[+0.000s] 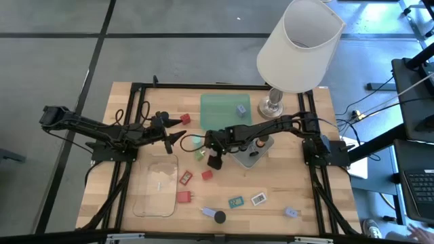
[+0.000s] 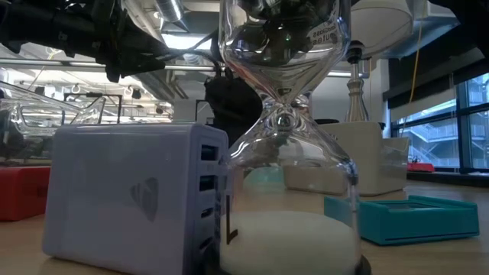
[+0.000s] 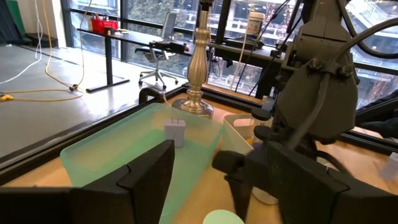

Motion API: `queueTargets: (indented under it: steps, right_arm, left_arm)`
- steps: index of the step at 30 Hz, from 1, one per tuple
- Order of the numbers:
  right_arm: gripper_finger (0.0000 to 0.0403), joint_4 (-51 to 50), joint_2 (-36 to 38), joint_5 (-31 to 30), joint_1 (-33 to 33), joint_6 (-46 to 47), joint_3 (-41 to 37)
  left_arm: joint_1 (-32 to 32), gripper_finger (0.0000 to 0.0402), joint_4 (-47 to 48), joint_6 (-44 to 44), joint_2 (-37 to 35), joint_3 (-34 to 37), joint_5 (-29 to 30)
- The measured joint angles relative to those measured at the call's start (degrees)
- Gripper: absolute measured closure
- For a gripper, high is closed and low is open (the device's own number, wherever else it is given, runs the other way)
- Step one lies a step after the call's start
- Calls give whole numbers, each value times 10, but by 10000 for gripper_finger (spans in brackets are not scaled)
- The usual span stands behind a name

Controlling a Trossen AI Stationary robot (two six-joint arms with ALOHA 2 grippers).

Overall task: Pick & Place Office items
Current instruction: Put the light pink charger adapter into the green bin

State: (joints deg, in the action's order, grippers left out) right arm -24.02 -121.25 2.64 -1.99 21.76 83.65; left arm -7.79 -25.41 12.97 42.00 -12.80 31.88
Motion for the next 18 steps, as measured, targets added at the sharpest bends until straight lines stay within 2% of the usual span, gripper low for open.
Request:
queueTargets:
  steps: [5, 18]
  right_arm:
    - [64, 0, 0, -48, 1, 16, 0]
    - [65, 42, 0, -52, -1, 47, 0]
  left_arm:
    - [0, 151, 0, 14, 0, 0, 0]
    - [0, 151, 0, 14, 0, 0, -1]
